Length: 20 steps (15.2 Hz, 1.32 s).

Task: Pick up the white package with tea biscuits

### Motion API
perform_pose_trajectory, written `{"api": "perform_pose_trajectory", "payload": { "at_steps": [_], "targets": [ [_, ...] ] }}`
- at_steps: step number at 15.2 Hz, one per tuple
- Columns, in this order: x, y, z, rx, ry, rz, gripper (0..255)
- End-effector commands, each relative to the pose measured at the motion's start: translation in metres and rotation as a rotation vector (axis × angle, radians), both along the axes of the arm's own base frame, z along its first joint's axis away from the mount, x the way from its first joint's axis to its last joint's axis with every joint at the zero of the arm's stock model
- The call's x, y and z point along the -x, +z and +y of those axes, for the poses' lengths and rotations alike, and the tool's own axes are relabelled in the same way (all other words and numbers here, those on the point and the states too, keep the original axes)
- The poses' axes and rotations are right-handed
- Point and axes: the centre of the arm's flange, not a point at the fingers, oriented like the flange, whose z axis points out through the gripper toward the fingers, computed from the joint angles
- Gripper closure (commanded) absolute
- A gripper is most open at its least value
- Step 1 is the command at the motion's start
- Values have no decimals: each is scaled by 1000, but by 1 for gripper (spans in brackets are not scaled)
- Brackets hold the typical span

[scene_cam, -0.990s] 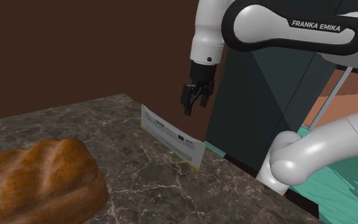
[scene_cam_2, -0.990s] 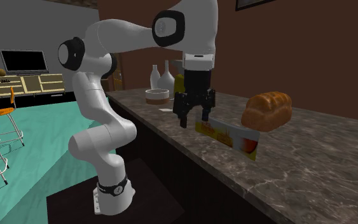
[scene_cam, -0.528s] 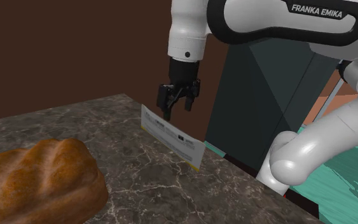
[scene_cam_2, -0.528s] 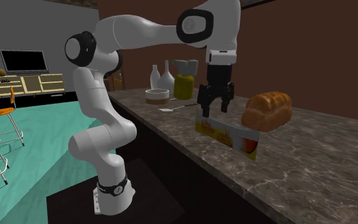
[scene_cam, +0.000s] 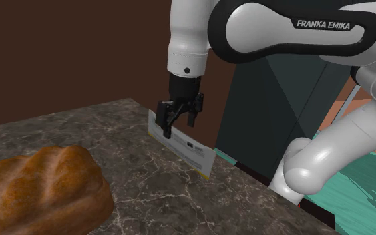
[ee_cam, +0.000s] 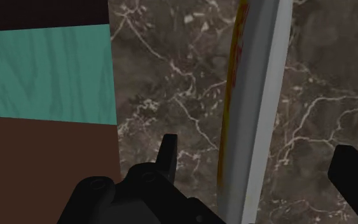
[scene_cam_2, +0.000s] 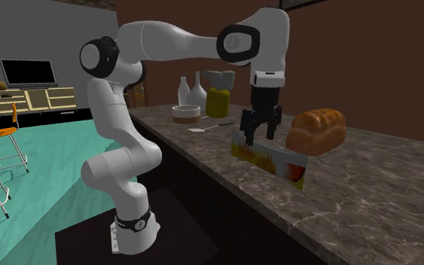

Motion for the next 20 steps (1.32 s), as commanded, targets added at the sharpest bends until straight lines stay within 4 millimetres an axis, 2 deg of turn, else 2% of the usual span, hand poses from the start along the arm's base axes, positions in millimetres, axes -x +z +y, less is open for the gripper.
{"api": "perform_pose_trajectory", "payload": {
  "at_steps": [1,3,4,13,20],
  "targets": [
    [0,-8,0,0,0,0,0],
    [0,-8,0,0,0,0,0],
    [0,-8,0,0,0,0,255],
    [0,-8,0,0,0,0,255],
    [0,29,0,0,0,0,255]
  ]
}}
